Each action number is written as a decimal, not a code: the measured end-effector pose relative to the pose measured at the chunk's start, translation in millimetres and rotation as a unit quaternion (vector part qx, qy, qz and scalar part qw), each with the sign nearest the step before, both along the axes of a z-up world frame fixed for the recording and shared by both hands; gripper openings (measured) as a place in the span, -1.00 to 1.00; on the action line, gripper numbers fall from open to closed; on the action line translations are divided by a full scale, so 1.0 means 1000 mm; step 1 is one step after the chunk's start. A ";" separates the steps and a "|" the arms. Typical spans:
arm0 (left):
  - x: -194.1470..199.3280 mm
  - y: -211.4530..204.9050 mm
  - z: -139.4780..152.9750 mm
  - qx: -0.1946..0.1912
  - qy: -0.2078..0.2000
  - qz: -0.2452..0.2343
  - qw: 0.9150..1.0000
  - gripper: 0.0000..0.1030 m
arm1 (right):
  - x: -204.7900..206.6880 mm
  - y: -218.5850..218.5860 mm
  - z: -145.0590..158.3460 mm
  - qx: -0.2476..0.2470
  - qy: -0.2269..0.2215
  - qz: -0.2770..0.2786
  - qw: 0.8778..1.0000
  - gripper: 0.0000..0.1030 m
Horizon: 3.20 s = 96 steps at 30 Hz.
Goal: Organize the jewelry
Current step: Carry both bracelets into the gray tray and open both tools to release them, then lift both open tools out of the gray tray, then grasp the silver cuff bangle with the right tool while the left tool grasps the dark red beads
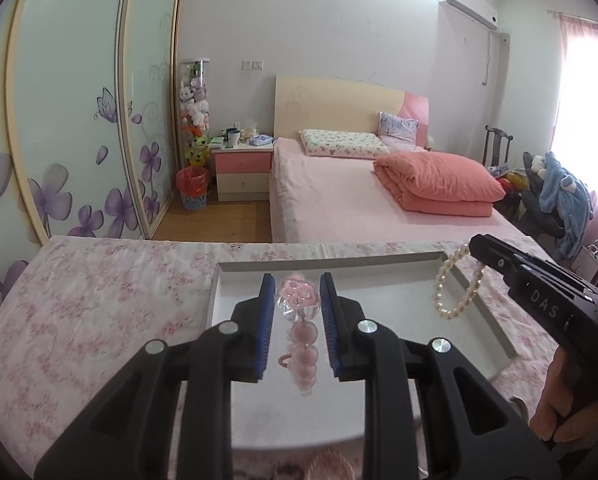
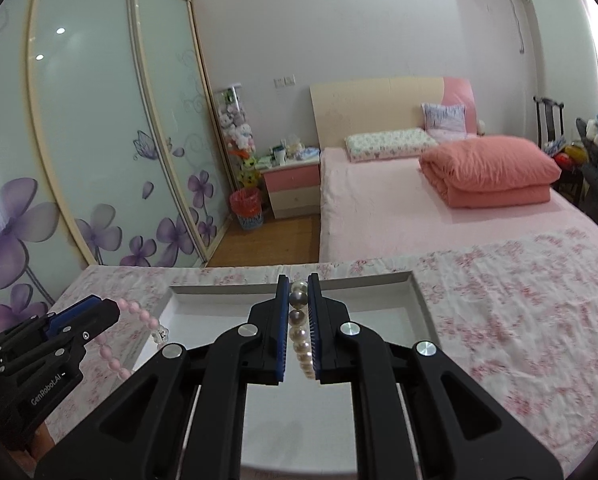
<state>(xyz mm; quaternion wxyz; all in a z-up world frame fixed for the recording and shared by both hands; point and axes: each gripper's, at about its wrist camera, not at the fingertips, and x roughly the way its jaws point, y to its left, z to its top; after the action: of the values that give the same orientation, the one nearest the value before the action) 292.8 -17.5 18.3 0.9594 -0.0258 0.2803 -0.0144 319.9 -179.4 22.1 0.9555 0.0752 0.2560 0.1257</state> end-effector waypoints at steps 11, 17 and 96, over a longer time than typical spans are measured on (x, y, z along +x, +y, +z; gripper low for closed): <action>0.048 -0.005 -0.020 0.005 0.015 0.000 1.000 -0.54 | 0.043 0.008 -0.027 -0.003 0.046 -0.001 0.999 -0.79; 0.051 0.006 -0.018 -0.008 0.012 0.012 1.000 -0.34 | 0.037 -0.006 -0.025 0.008 0.051 -0.010 0.999 -0.41; -0.175 -0.064 -0.082 0.010 0.115 -0.151 0.982 0.41 | -0.112 -0.070 -0.109 -0.109 0.187 -0.068 0.974 0.32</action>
<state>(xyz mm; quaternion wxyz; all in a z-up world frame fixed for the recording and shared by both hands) 117.5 -81.1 -64.2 0.9079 0.0246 0.3893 -0.1537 207.5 -249.3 -86.7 0.8993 0.0096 0.4369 0.0156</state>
